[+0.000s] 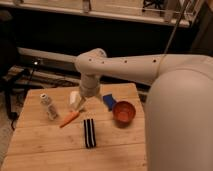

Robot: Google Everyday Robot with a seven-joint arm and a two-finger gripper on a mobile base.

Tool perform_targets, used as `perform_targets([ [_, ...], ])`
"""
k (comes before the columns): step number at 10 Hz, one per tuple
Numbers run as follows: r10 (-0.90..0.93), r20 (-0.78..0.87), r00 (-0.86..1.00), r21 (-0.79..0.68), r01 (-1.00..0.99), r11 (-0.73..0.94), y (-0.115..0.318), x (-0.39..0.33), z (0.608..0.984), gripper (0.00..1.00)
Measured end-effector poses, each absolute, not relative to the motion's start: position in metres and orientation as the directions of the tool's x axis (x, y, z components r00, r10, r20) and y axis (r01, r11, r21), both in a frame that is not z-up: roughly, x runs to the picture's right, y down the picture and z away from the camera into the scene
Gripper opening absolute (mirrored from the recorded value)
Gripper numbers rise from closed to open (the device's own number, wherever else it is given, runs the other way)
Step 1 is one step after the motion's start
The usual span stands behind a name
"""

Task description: Drag the pepper across the table

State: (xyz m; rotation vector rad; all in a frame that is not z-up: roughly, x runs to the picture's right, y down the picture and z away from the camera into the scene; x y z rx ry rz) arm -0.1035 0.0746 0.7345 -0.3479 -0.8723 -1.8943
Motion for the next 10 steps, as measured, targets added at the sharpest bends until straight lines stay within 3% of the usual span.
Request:
perform_targets([
  [6, -0.675, 0.663, -0.323, 0.320, 0.938, -0.135, 0.105, -0.171, 0.793, 0.80],
  [10, -0.722, 0.645, -0.250, 0.240, 0.963, -0.120, 0.116, -0.176, 0.831, 0.80],
])
